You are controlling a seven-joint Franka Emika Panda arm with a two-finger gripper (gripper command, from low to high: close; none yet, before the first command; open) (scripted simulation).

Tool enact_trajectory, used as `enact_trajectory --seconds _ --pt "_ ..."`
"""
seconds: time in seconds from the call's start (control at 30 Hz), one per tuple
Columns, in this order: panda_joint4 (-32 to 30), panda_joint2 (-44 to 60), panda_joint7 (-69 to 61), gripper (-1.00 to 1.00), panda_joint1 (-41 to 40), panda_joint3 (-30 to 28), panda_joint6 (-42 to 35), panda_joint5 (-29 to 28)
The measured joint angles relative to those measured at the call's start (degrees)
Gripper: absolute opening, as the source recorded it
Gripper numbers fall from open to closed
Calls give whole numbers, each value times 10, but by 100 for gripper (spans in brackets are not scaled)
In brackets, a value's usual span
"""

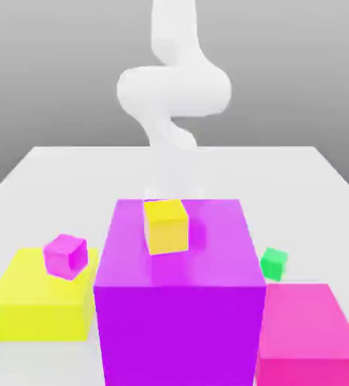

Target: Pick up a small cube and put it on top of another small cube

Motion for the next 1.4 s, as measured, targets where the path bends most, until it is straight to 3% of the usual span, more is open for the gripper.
enact_trajectory --seconds 0.53,0.97,1.13,1.17,1.4 --pt "19 335 111 0 -107 -73 92 5" --pt "35 610 145 0 -210 -112 163 87" --pt "55 714 130 0 -242 -87 228 122" --pt "58 725 127 -100 -246 -84 237 125" --pt "57 723 128 -100 -245 -84 236 124"
